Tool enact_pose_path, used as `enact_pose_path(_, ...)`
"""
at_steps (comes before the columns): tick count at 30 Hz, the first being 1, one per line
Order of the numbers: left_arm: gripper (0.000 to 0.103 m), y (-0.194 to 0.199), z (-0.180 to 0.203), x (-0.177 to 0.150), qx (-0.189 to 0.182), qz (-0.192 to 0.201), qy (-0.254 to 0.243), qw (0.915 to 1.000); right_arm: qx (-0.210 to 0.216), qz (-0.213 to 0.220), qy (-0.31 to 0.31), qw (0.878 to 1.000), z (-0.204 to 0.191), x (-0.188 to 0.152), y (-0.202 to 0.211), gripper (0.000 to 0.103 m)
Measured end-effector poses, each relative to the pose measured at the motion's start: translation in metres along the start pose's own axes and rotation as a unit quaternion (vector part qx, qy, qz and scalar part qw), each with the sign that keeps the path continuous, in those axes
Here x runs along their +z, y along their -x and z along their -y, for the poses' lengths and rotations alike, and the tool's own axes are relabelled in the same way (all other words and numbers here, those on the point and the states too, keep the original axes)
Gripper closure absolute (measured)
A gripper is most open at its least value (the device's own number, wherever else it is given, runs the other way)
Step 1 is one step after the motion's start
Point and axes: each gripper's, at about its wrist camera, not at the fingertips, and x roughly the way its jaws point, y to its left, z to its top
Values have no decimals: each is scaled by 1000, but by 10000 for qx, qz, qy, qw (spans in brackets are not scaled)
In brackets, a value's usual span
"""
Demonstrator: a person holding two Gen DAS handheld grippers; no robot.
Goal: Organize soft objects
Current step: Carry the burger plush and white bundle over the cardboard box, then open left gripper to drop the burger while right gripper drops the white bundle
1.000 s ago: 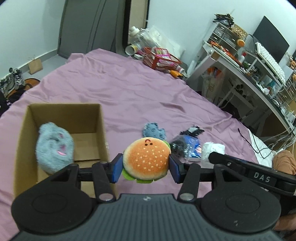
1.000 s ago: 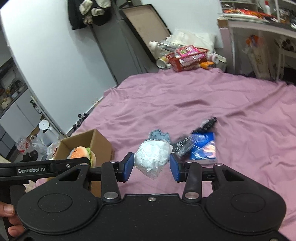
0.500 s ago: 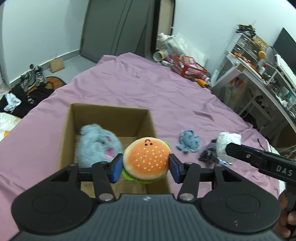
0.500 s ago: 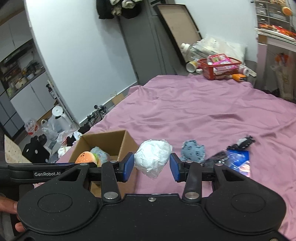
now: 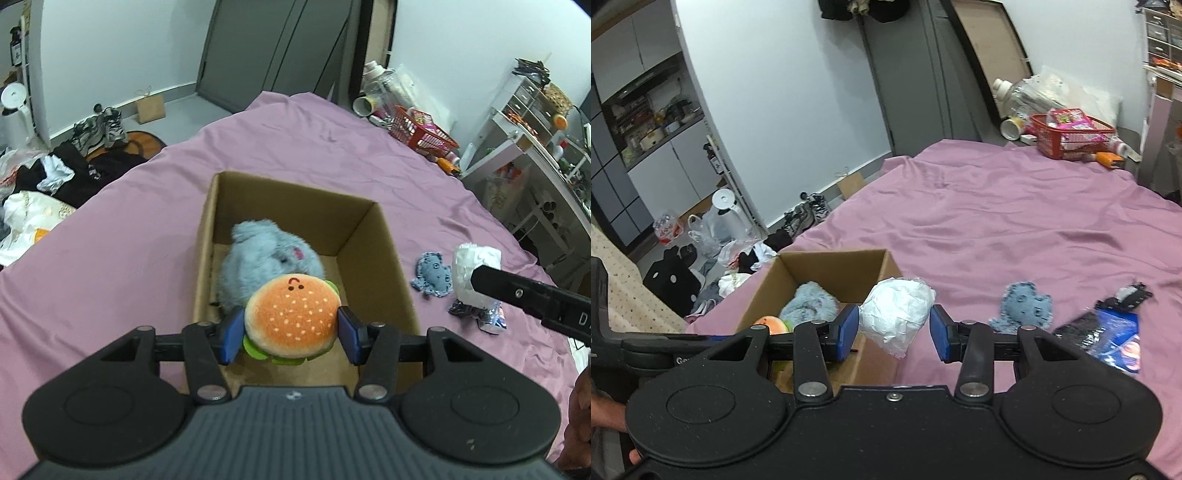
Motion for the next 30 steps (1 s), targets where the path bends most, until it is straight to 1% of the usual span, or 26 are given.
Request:
enact_pose_path(3,51,1,-5,-1,51,30,53,10000,92,-19,27,10000,-7,0,-6,61)
enact_pose_path(6,47,2,-9,-1,104,26,95,9999,189,-54,107,9997,-15,0,-13,61)
enact_pose_path(11,46,4,-13,-2,48,-25,156,9999,235,-101,208,9995,-23,5,-24,61)
enact_pose_path(14,44,5,-9,-2,86,-122,185,9997,263,-39,297,9992,-29,12,-25,61)
enact_pose_path(18,39,11,-7,-3,75,-39,165,9998,264,94,351,9990,-35,24,-26,59)
enact_pose_path(21,38,13,-8,-5,45,-36,182,9998,241,112,401,9988,-39,28,-26,52)
enact_pose_path(23,38,15,-8,-6,37,-42,193,9998,202,132,387,9990,-39,28,-24,45)
enact_pose_path(25,38,17,-8,-6,33,-27,200,9998,176,140,379,9990,-39,27,-21,42)
enact_pose_path(28,34,21,-6,-8,43,1,235,9997,101,115,332,9993,-35,23,-14,38)
enact_pose_path(30,31,23,-2,-10,68,51,219,9997,54,109,261,9996,-29,20,-8,33)
